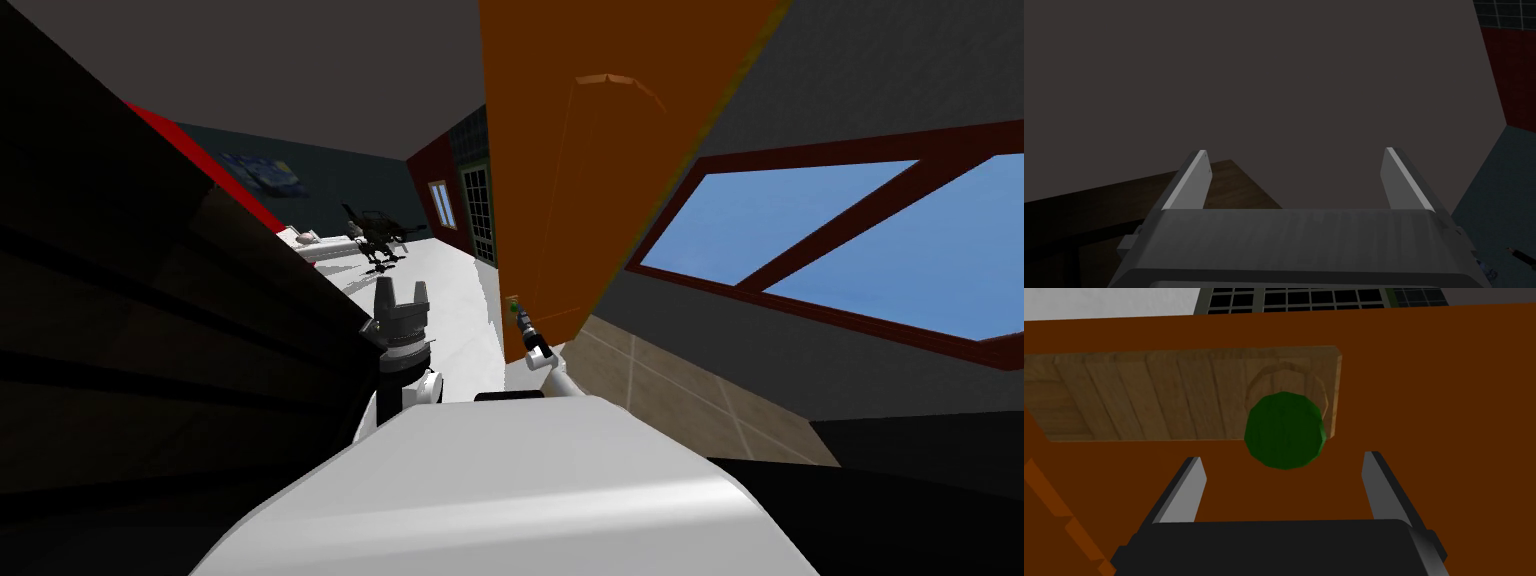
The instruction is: Push the door open
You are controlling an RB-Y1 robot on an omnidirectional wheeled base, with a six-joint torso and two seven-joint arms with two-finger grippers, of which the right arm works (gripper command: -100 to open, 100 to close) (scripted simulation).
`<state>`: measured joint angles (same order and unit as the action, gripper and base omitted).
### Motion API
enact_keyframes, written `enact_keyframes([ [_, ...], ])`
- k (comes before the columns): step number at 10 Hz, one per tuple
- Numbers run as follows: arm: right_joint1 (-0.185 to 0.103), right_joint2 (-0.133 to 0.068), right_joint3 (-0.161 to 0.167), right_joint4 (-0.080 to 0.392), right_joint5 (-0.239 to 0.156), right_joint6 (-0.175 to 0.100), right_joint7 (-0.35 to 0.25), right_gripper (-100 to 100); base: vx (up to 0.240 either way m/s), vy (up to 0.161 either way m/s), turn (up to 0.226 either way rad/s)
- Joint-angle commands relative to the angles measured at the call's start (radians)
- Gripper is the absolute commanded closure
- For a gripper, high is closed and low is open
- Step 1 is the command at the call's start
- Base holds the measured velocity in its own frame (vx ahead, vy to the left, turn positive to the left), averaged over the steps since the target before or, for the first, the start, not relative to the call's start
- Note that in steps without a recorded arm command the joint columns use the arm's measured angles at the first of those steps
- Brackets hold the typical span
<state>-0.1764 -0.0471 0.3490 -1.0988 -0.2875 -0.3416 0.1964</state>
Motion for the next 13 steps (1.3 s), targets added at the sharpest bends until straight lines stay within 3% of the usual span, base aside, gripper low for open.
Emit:
enact_keyframes([
  [1,-0.002,0.008,-0.005,0.005,0.002,-0.006,0.0,-100,0.203,0.072,0.025],
  [3,-0.002,0.01,-0.005,0.005,0.002,-0.006,0.0,-100,0.138,0.06,0.012],
  [4,-0.002,0.01,-0.005,0.005,0.002,-0.006,0.0,100,-0.01,-0.005,-0.004],
  [9,-0.002,0.01,-0.005,0.005,0.002,-0.006,0.0,100,-0.016,-0.007,0.002],
  [10,-0.005,-0.003,-0.004,0.014,0.001,-0.005,0.001,100,0.145,0.017,-0.15],
  [13,-0.014,-0.017,-0.005,0.025,0.0,-0.006,0.001,100,0.204,0.036,-0.147],
])
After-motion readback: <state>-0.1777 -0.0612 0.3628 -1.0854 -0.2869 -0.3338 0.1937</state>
